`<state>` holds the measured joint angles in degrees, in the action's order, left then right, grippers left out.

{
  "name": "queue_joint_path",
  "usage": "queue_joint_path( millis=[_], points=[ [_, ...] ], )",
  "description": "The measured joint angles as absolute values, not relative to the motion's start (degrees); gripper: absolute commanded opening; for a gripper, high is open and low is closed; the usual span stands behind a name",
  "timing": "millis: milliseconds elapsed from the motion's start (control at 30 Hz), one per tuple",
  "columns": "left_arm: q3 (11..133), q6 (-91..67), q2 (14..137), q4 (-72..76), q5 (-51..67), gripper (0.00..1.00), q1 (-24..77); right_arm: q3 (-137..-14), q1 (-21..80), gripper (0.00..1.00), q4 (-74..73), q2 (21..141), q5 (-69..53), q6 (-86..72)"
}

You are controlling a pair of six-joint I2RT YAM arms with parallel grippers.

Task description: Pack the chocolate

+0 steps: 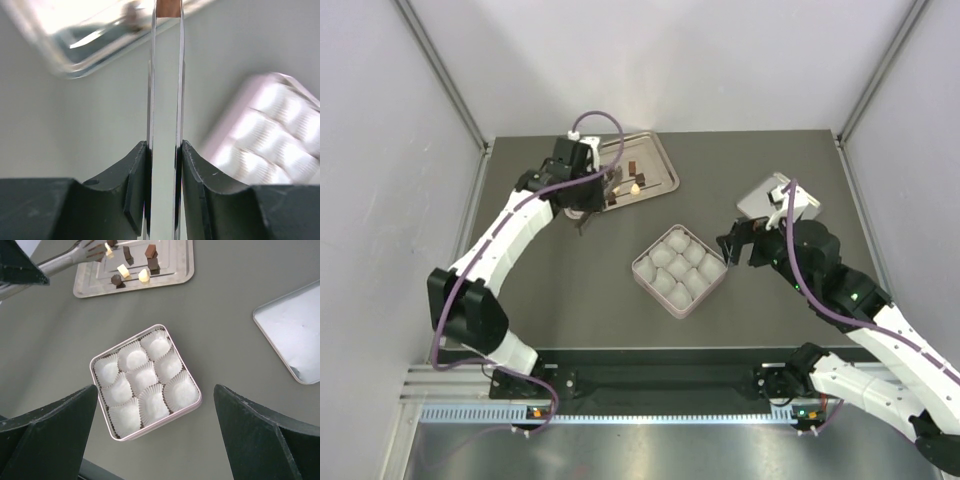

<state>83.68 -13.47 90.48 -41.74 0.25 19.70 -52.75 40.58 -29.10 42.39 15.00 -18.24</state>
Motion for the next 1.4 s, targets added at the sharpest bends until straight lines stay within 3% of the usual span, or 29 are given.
queue_joint_path(
  millis=[500,1233,1400],
  points=[
    [79.77,-18.11,85.36,-41.56,-0.27,0.31,45.32,-54.54,40.58,1.00,-30.39,42.28,17.61,-18.22],
    [75.79,-18.68,92.55,-38.59,-3.77,0.36,46.98,-55.61,40.58,1.00,-31.38,42.00,18.85,-18.20],
    [75.33,-19.31,92.55,-38.59,-4.12,0.44,46.98,-55.61,40.58,1.00,-31.38,42.00,19.03,-18.20]
  ],
)
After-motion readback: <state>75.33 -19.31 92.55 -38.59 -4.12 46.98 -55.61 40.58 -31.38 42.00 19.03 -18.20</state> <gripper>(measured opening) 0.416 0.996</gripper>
